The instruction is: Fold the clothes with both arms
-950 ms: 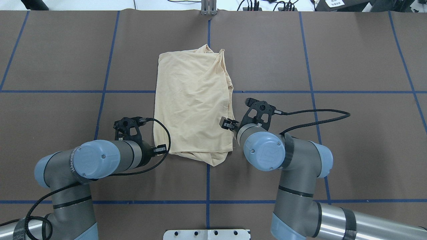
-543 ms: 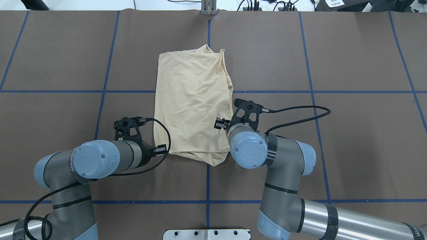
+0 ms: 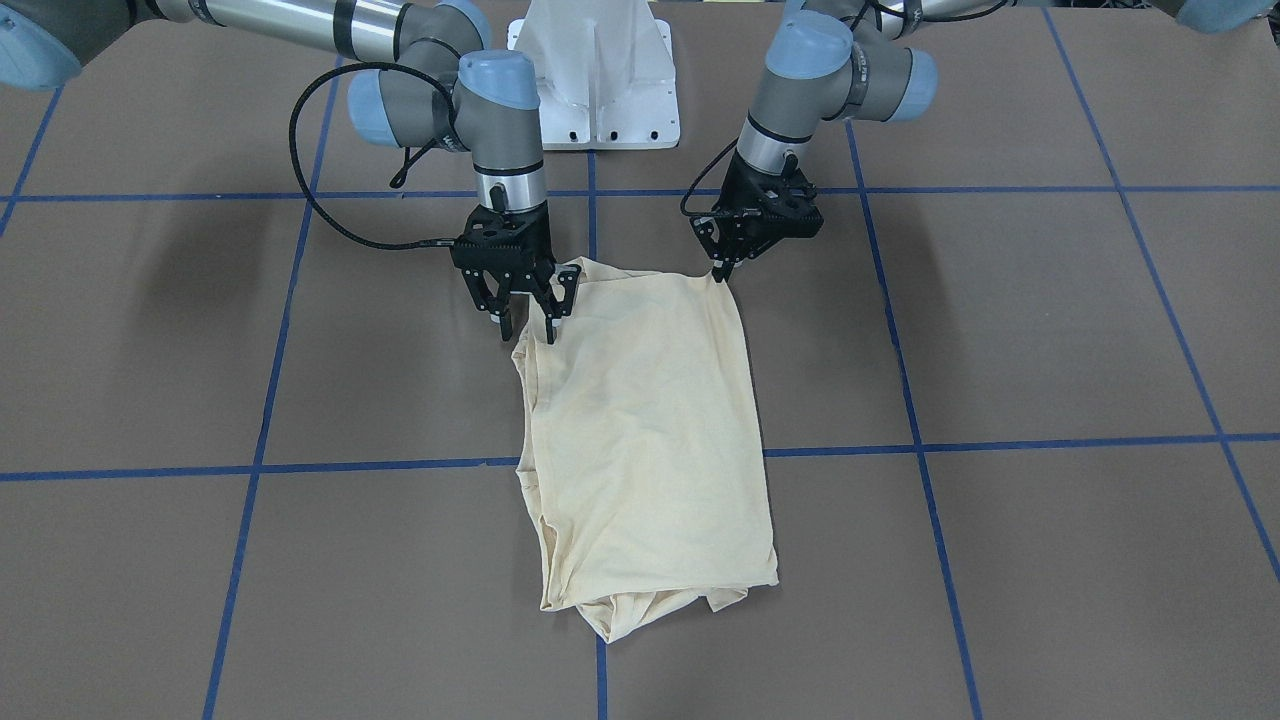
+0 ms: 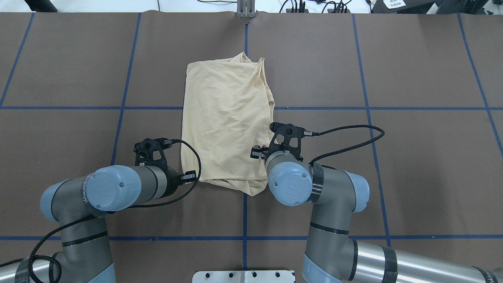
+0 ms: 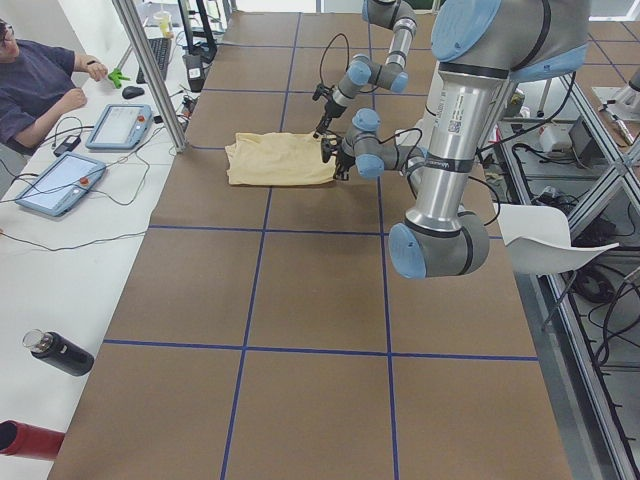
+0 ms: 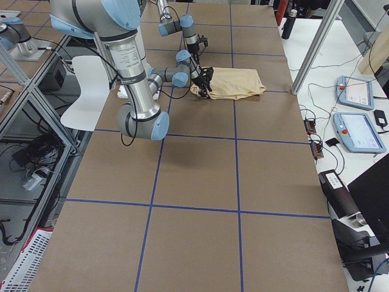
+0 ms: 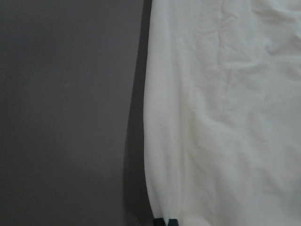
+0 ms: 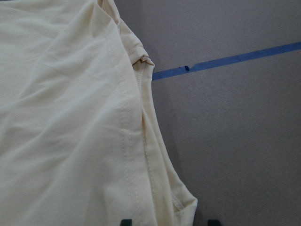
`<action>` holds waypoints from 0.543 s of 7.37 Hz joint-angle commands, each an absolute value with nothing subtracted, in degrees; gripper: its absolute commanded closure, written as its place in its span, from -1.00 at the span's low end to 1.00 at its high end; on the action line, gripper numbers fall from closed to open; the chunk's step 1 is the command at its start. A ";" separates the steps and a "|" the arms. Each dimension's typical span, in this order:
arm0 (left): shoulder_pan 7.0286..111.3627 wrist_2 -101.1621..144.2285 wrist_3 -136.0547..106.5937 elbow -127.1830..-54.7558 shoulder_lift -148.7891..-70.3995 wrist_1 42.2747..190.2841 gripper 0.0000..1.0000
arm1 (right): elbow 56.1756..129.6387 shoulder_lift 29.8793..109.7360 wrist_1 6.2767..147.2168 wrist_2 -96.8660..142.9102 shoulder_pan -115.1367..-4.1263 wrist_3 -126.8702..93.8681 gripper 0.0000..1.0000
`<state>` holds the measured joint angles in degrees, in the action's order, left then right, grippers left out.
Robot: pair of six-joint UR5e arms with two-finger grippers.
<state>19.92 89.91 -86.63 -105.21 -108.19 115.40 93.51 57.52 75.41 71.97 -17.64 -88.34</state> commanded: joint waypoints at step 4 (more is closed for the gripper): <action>19.95 90.00 -86.66 -105.38 -108.19 115.40 1.00 | 93.60 57.57 75.41 71.46 -17.31 -87.80 0.54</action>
